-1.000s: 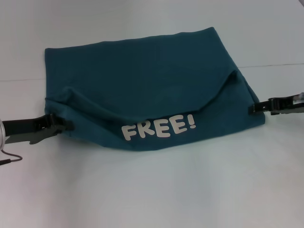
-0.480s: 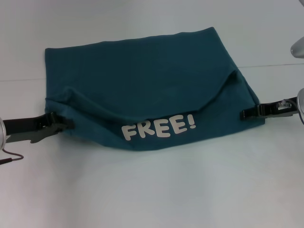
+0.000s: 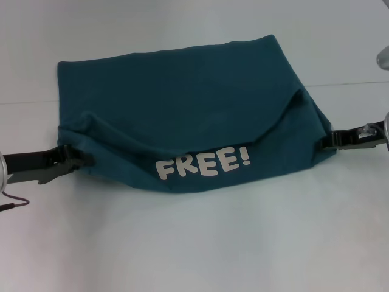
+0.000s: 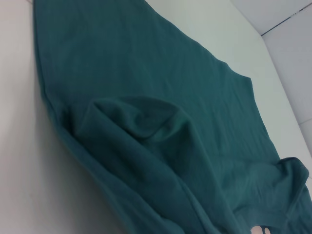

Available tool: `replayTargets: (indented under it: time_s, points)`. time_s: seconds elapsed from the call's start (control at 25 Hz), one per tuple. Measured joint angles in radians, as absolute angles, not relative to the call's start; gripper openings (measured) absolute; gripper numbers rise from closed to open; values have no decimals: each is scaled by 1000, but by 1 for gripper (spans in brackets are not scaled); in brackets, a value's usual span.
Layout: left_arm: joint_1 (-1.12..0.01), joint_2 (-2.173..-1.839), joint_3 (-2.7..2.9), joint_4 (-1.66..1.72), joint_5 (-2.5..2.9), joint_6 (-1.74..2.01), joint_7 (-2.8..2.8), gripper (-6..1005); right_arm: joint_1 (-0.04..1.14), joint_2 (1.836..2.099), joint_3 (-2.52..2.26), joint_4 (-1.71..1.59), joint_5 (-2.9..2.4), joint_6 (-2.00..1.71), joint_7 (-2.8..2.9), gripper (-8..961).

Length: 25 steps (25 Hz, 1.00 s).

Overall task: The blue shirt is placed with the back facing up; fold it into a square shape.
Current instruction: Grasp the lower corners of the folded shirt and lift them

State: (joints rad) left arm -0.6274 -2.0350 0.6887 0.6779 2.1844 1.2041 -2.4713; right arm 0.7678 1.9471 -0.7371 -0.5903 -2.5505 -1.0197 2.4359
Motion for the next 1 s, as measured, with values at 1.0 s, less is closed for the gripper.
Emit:
replayTargets:
  time_s: [1.0]
  points:
    - [-568,-1983,658,916,2350,1783,-2546,26,702,1886,-663,-853,-2563,-1842,2512,56]
